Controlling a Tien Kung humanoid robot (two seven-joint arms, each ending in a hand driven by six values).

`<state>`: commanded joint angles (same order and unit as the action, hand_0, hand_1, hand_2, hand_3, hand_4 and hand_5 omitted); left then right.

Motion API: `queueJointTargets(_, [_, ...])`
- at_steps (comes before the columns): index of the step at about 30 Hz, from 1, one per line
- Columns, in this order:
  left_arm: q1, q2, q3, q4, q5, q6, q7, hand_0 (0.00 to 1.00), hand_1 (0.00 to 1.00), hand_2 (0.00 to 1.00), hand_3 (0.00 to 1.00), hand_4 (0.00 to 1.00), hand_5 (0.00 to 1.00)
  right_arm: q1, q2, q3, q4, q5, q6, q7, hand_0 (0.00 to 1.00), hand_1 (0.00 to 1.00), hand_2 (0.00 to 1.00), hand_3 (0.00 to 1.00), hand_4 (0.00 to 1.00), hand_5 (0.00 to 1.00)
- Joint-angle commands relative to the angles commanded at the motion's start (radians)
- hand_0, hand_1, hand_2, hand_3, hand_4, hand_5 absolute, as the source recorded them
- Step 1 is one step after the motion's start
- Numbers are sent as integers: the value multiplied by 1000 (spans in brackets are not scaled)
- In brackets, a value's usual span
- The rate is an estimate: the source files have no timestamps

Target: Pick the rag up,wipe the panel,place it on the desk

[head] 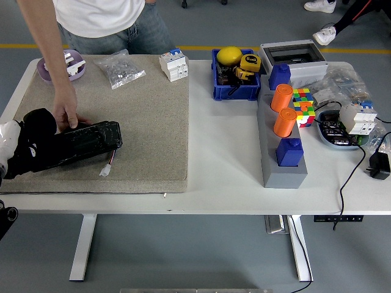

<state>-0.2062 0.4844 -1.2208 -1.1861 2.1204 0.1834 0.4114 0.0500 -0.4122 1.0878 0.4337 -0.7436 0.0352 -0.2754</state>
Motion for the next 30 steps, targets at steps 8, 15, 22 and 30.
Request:
queueJointTargets(8, [4,30,-33,41,7,14,-13,263,285,521,459,70,2,0,-1,10,3,-5,-2,-1,759,585,697,700,998,657])
queueJointTargets(15, [-32,41,-37,110,-4,47,-59,263,285,513,460,76,2,3,0,9,4,-2,-2,0,759,585,697,699,998,658])
queueJointTargets(22, [-115,38,31,234,-62,117,-187,315,304,495,457,36,2,8,3,7,8,-3,-4,1,759,585,697,699,998,657])
queueJointTargets(30, [-167,43,93,332,-119,119,-257,343,426,515,477,47,2,11,6,15,14,-11,-7,1,759,585,697,699,998,657])
